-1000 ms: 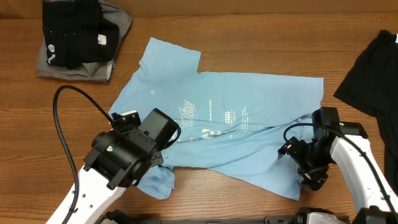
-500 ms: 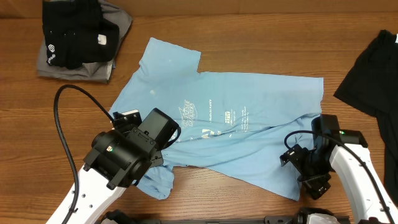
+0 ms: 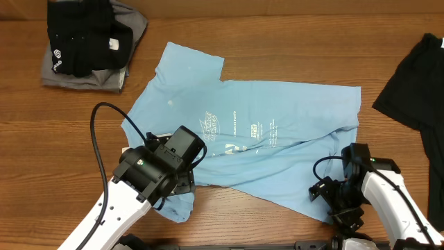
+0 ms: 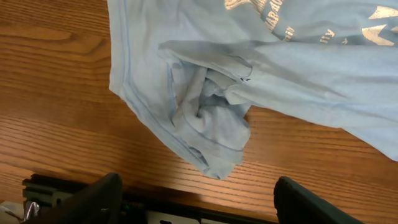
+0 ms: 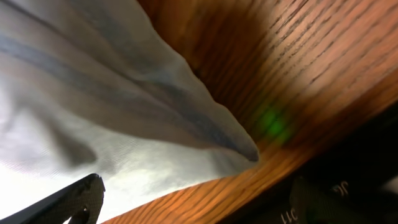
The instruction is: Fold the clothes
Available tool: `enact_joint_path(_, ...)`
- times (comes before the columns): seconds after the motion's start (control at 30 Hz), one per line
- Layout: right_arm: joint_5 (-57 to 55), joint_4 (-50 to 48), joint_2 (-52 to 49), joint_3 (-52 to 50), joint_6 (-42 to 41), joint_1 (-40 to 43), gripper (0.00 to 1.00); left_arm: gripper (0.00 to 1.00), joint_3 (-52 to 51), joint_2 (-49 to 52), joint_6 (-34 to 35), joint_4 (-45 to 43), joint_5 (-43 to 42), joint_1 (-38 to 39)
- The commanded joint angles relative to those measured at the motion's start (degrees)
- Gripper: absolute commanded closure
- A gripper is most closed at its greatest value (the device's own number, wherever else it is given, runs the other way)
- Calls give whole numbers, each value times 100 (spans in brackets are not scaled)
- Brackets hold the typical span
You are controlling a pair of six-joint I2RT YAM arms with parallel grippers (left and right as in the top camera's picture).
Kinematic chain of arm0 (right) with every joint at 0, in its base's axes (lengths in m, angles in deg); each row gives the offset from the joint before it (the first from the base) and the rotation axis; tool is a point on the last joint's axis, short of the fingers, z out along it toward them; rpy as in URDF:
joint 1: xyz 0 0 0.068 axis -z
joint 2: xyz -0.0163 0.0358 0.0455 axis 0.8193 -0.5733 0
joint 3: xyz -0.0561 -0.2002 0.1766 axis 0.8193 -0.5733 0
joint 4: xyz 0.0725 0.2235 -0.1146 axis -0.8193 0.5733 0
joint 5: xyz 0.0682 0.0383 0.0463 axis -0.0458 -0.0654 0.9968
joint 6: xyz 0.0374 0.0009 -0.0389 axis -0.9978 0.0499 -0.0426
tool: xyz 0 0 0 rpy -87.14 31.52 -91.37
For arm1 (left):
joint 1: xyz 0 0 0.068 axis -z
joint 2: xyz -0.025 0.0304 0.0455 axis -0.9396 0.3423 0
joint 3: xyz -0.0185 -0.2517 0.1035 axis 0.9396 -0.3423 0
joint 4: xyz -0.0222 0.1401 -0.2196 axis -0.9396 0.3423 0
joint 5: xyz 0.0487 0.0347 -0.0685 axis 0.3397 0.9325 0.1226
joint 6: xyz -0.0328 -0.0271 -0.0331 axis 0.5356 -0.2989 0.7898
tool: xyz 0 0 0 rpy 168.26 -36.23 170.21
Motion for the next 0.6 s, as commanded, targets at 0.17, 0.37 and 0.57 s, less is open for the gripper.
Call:
enact_joint_path(0.17, 299, -22, 76, -166, 140, 11, 0, 19, -37, 39, -199, -125, -70, -35)
enact_joint_path(0.37, 306, -72, 76, -177, 138, 11, 0, 18, -37, 42, -245, -138, -68, -35)
enact_joint_path(0.57, 319, -306, 66, -319, 94, 13, 0, 18, -37, 39, -245, -140, -68, -35)
